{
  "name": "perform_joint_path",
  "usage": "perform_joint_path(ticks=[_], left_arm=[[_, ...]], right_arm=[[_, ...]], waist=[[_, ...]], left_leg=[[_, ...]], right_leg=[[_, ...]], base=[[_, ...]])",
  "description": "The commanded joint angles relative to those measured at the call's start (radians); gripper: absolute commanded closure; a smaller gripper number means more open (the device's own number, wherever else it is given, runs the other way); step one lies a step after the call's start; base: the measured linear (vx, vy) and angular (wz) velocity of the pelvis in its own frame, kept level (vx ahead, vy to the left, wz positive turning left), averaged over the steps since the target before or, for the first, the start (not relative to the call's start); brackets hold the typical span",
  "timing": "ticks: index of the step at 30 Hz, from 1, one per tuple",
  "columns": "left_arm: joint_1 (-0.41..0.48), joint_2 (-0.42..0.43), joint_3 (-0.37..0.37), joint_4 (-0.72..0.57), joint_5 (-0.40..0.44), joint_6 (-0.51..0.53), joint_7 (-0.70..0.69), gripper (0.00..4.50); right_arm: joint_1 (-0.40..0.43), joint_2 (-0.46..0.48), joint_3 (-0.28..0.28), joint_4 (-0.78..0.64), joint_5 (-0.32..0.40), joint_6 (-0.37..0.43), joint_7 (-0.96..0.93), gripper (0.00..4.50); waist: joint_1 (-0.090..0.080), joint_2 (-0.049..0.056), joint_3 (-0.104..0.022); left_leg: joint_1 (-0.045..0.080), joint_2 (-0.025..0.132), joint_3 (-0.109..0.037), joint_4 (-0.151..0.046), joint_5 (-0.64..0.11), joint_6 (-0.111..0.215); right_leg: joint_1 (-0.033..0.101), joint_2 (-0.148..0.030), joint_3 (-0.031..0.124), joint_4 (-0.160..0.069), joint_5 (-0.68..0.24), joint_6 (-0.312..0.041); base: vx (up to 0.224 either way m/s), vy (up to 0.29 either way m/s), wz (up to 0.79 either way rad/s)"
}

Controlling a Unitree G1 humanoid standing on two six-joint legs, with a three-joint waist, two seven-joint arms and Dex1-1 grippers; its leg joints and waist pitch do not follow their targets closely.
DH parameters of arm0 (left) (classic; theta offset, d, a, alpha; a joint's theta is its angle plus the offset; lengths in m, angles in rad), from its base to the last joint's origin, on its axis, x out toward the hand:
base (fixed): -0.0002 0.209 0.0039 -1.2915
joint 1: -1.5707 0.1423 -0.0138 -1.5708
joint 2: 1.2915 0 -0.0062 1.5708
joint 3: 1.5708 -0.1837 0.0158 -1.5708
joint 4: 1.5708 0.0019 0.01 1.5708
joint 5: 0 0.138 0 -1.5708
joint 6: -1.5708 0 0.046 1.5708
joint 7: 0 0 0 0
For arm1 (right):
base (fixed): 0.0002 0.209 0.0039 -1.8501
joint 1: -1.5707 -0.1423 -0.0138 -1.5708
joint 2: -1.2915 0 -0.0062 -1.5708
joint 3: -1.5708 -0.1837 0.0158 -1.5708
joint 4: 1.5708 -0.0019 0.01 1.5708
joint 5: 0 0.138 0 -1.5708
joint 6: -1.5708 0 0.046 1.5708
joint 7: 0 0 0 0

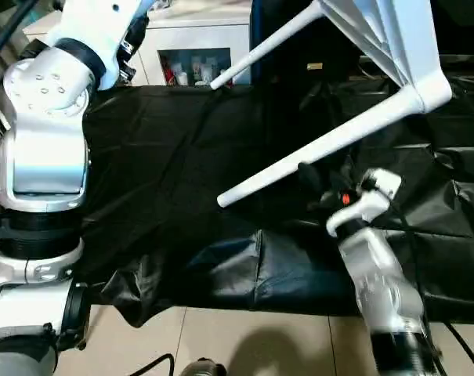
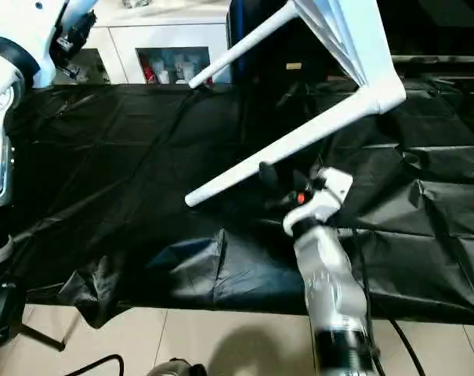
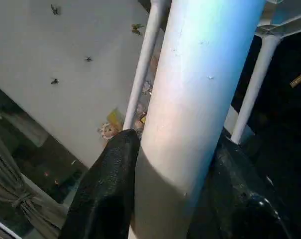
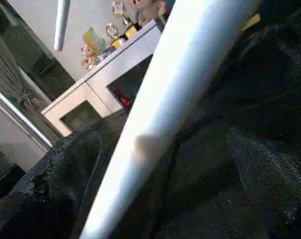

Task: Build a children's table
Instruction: Flip table

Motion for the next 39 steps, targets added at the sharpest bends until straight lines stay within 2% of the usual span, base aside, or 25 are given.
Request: perform_joint_path(ticks=[1,2,3,4,5,9,11,14,19,21,24,25,27,29,32,34,39], left_arm=[[0.0,-0.021,0.051,-0.013,-0.08,0.04,0.008,2.72],[-0.002,-0.02,0.049,-0.015,-0.082,0.046,0.007,2.72],[-0.002,-0.019,0.048,-0.015,-0.082,0.046,0.005,2.72],[-0.003,-0.018,0.045,-0.015,-0.082,0.046,0.002,2.72],[-0.003,-0.018,0.043,-0.015,-0.082,0.046,0.002,2.72],[-0.005,-0.017,0.041,-0.015,-0.08,0.048,0.004,2.72],[-0.003,-0.014,0.042,-0.018,-0.078,0.051,0.007,2.72],[-0.001,-0.014,0.044,-0.021,-0.077,0.054,0.01,2.72],[0.002,-0.011,0.048,-0.015,-0.075,0.056,0.019,2.72],[0.002,-0.012,0.049,-0.014,-0.075,0.056,0.021,2.72],[0.0,-0.019,0.043,-0.011,-0.08,0.057,0.025,2.72],[-0.001,-0.02,0.041,-0.009,-0.082,0.056,0.026,2.72],[-0.002,-0.02,0.039,-0.006,-0.083,0.054,0.026,2.72],[-0.002,-0.02,0.038,-0.005,-0.084,0.053,0.025,2.72],[-0.003,-0.021,0.037,-0.003,-0.084,0.052,0.027,2.72],[-0.002,-0.03,0.048,0.002,-0.084,0.055,0.044,2.72],[0.018,-0.054,0.082,-0.008,-0.088,0.062,0.079,2.72]], right_arm=[[-0.02,0.001,-0.008,0.025,0.012,0.011,0.004,0.0],[-0.082,-0.004,-0.034,0.101,0.016,0.004,-0.005,0.0],[-0.095,-0.006,-0.039,0.117,0.017,0.002,-0.002,0.0],[-0.146,-0.012,-0.058,0.178,0.02,-0.011,0.009,0.0],[-0.175,-0.014,-0.072,0.21,0.032,-0.017,0.02,0.18],[-0.236,-0.016,-0.107,0.272,0.07,-0.025,0.058,0.49],[-0.276,-0.023,-0.125,0.313,0.09,-0.029,0.101,0.7],[-0.284,-0.026,-0.124,0.329,0.087,-0.031,0.125,0.83],[-0.293,-0.025,-0.122,0.357,0.093,-0.008,0.198,1.43],[-0.292,-0.028,-0.114,0.363,0.086,0.0,0.211,1.55],[-0.294,-0.036,-0.091,0.404,0.054,-0.009,0.241,1.86],[-0.299,-0.034,-0.098,0.418,0.051,-0.023,0.243,1.86],[-0.307,-0.031,-0.113,0.434,0.056,-0.036,0.245,2.09],[-0.314,-0.032,-0.12,0.444,0.057,-0.04,0.25,2.29],[-0.323,-0.035,-0.123,0.456,0.055,-0.04,0.259,2.52],[-0.342,-0.042,-0.124,0.465,0.046,-0.045,0.267,2.56],[-0.358,-0.051,-0.122,0.456,0.034,-0.061,0.274,2.68]], waist=[[-0.003,-0.033,-0.077],[-0.001,-0.031,-0.078],[-0.004,-0.032,-0.079],[-0.003,-0.032,-0.08],[-0.004,-0.027,-0.08],[-0.001,-0.029,-0.082],[0.001,-0.037,-0.083],[0.003,-0.037,-0.082],[0.002,-0.035,-0.081],[0.002,-0.031,-0.081],[0.002,-0.034,-0.081],[0.001,-0.028,-0.08],[0.001,-0.031,-0.08],[0.0,-0.028,-0.08],[0.0,-0.029,-0.079],[0.0,-0.029,-0.08],[0.001,-0.034,-0.081]], left_leg=[[0.037,0.038,-0.017,-0.057,-0.083,0.067],[0.037,0.038,-0.018,-0.057,-0.078,0.068],[0.035,0.036,-0.018,-0.057,-0.067,0.067],[0.037,0.036,-0.017,-0.056,-0.071,0.067],[0.038,0.036,-0.016,-0.054,-0.076,0.066],[0.036,0.037,-0.017,-0.051,-0.06,0.078],[0.035,0.037,-0.015,-0.049,-0.044,0.093],[0.034,0.037,-0.014,-0.048,-0.04,0.098],[0.035,0.038,-0.015,-0.049,-0.059,0.095],[0.036,0.038,-0.016,-0.049,-0.059,0.092],[0.034,0.037,-0.015,-0.047,-0.056,0.091],[0.034,0.037,-0.015,-0.047,-0.068,0.088],[0.033,0.037,-0.016,-0.048,-0.073,0.086],[0.035,0.039,-0.017,-0.049,-0.088,0.082],[0.034,0.038,-0.016,-0.048,-0.093,0.079],[0.036,0.039,-0.016,-0.047,-0.102,0.078],[0.032,0.037,-0.015,-0.044,-0.08,0.089]], right_leg=[[0.03,-0.045,0.022,-0.06,-0.018,-0.203],[0.031,-0.046,0.022,-0.058,-0.013,-0.202],[0.033,-0.045,0.02,-0.055,0.003,-0.212],[0.032,-0.045,0.02,-0.057,0.002,-0.214],[0.031,-0.045,0.02,-0.056,0.005,-0.221],[0.036,-0.046,0.019,-0.05,0.039,-0.228],[0.036,-0.045,0.017,-0.048,0.052,-0.236],[0.036,-0.045,0.017,-0.049,0.038,-0.241],[0.036,-0.046,0.017,-0.05,0.014,-0.247],[0.035,-0.046,0.017,-0.05,0.012,-0.247],[0.036,-0.045,0.016,-0.049,0.023,-0.255],[0.035,-0.045,0.017,-0.051,0.014,-0.255],[0.036,-0.047,0.017,-0.05,0.013,-0.257],[0.034,-0.045,0.017,-0.051,-0.004,-0.257],[0.033,-0.044,0.017,-0.05,-0.003,-0.259],[0.033,-0.045,0.018,-0.051,-0.006,-0.26],[0.033,-0.045,0.017,-0.047,0.012,-0.262]], base=[[0.0,0.0,0.0],[0.0,0.0,0.0],[0.0,0.0,0.0],[0.0,0.0,0.0],[0.0,0.0,0.0],[0.0,0.0,0.0],[0.0,0.0,0.0],[0.0,0.0,0.0],[0.0,0.0,0.0],[0.0,0.0,0.0],[0.0,0.0,0.0],[0.0,0.0,0.0],[0.0,0.0,0.0],[0.0,0.0,0.0],[0.0,0.0,0.0],[0.0,0.0,0.0],[0.0,0.0,0.0]])
